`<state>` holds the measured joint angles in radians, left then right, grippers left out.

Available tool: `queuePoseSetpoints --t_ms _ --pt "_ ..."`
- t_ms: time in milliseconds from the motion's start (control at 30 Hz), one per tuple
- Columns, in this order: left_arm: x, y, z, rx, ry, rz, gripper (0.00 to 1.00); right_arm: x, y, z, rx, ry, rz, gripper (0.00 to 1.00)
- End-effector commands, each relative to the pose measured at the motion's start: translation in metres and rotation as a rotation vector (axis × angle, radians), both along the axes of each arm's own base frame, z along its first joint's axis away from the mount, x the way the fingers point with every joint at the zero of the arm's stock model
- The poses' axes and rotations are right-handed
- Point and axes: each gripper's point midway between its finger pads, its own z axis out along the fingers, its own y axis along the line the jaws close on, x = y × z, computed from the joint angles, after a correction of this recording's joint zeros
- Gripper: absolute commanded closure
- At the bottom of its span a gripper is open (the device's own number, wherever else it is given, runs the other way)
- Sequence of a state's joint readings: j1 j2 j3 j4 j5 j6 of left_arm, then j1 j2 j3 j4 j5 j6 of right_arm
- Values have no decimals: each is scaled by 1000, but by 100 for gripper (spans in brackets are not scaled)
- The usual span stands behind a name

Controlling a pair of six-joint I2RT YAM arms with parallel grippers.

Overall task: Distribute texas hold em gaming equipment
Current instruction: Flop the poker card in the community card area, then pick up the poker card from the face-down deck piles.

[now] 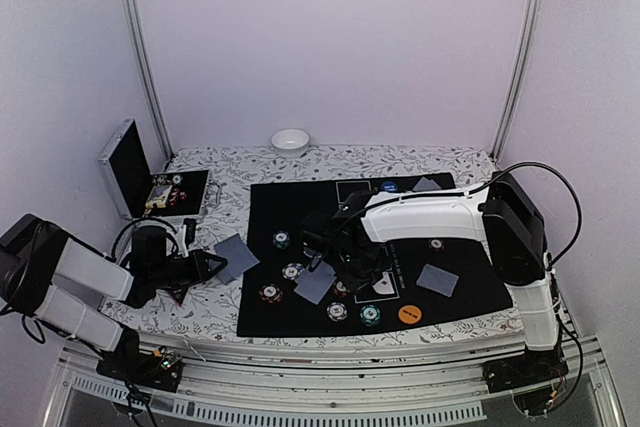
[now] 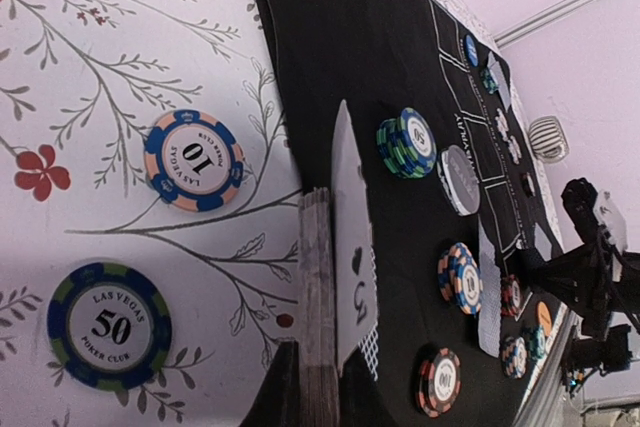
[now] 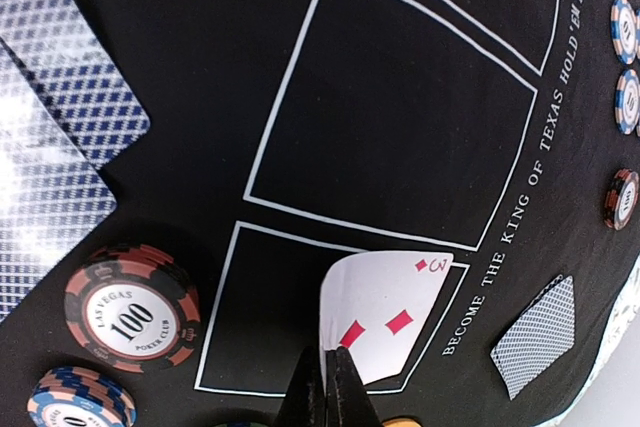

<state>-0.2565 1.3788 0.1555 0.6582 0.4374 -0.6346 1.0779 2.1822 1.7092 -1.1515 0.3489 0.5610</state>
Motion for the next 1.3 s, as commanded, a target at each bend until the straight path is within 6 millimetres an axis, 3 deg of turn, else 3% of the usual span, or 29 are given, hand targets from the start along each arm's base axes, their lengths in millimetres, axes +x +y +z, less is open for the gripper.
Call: queuePoseSetpoints --t_ms 0,133,300,600,767,867,1033,1133,1167,1200,1267 --pt "3 2 5 9 -23 1 100 -1 -11 -11 -25 20 -16 98" --pt "3 2 5 8 -23 0 100 0 -13 -12 -16 25 -28 98" --pt "3 2 5 7 -23 1 100 2 -2 -9 28 25 -17 94" --pt "4 4 11 12 -40 10 100 4 12 2 88 31 7 53" --pt "4 4 16 13 -57 11 100 12 15 29 121 -25 9 20" --pt "5 4 21 8 -73 10 100 22 11 52 112 -101 6 0" --pt "6 1 46 -18 -155 -3 100 46 16 106 166 -266 18 1" --pt "3 -4 73 -45 -252 -37 100 50 51 143 381 -319 115 1" --pt "1 -6 84 -58 -290 -58 100 46 70 157 496 -321 180 1" --pt "-3 -10 95 -75 -333 -84 100 42 95 185 668 -349 254 1" --pt "-13 -18 120 -118 -426 -142 100 22 127 217 884 -348 452 1"
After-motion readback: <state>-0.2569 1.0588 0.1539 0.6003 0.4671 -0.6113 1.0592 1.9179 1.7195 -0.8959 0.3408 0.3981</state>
